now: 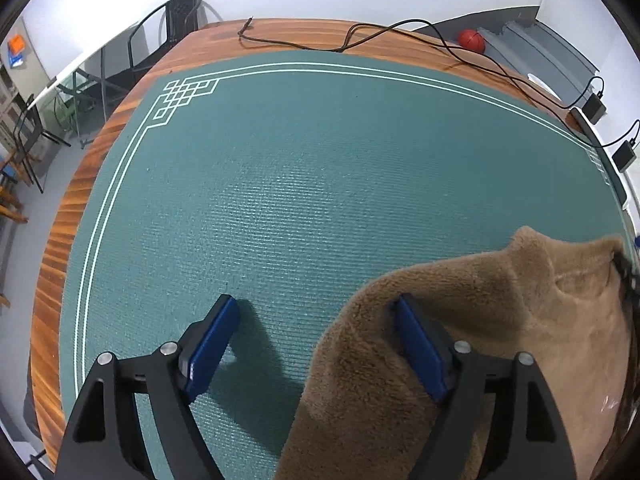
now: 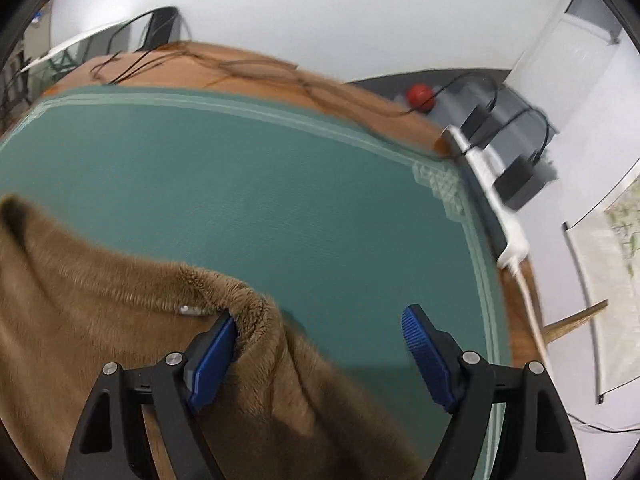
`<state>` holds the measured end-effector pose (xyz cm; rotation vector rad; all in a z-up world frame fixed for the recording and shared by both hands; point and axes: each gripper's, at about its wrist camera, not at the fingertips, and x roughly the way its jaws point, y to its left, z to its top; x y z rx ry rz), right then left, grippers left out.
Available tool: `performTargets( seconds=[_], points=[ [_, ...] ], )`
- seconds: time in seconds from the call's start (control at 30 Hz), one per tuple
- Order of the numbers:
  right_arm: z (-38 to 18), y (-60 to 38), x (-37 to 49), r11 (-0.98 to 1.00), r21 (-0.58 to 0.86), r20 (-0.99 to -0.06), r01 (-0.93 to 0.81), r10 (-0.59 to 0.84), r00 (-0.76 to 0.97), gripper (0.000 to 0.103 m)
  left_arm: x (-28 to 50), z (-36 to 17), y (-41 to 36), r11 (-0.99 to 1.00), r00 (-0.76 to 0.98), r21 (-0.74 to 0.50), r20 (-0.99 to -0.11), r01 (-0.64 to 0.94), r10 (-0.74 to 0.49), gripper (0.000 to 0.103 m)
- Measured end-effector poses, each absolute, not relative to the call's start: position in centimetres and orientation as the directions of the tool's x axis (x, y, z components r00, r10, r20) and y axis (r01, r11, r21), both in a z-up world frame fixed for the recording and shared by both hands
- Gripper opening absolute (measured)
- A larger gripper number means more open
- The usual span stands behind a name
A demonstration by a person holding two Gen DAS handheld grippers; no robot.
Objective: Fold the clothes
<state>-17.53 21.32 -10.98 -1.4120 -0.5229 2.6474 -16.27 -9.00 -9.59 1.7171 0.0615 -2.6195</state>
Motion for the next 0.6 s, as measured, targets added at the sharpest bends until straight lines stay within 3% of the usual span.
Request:
performTargets(
  seconds=[0.27, 0.6],
  points=[
    [-11.9, 20.6, -19.3, -0.938, -0.337, -0.81, 0.078, 0.246, -0.533, 0.086, -16.7, -10.6, -10.1, -0.998, -0.41, -0.034, -0.912, 0.059, 0.007, 0.102],
    [-6.3, 20.0, -12.0, -0.953, -0.227, -0.792, 0.199, 0.062, -0.607, 0.087, -15.8, -8.6, -11.2, -0.999, -0.376, -0.031, -0.926, 0.022, 0.02, 0.102]
  ],
)
